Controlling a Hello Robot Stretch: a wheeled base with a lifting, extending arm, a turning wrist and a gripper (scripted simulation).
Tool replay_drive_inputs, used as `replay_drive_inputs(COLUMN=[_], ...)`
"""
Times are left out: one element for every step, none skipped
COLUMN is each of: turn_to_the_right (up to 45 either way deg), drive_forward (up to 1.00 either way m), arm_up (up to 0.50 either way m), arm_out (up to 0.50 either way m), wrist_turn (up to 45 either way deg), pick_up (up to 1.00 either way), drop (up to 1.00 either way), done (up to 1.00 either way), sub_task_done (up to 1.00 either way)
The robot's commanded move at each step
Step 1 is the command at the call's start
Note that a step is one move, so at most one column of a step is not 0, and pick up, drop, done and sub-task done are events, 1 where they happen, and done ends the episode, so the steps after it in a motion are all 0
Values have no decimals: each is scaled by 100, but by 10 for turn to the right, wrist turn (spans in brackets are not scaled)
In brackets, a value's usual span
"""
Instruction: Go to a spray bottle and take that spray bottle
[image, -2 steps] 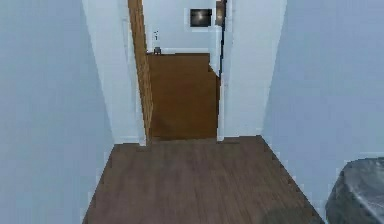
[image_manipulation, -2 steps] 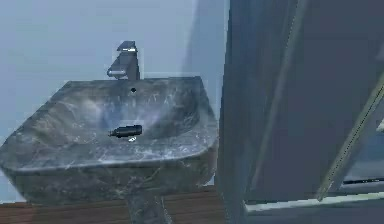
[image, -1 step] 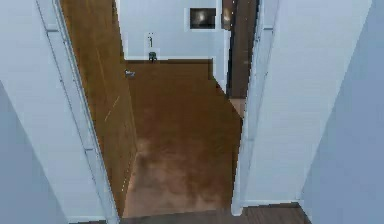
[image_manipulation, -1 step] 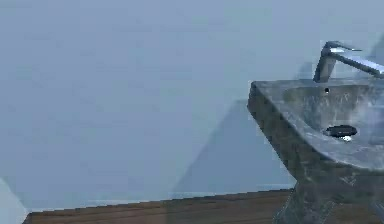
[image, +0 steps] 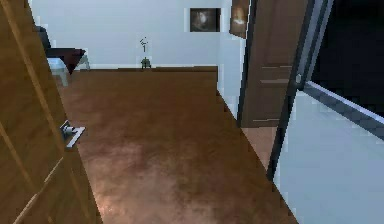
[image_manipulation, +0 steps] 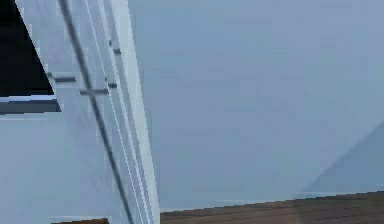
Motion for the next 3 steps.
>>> replay_drive_inputs(turn_to_the_right=[90,0,0], drive_forward=[0,25,100], arm_up=[0,0,0], arm_out=[0,0,0], wrist_turn=[0,0,0], pick_up=[0,0,0], drop=[0,0,0], done=[0,0,0], sub_task_done=[0,0,0])
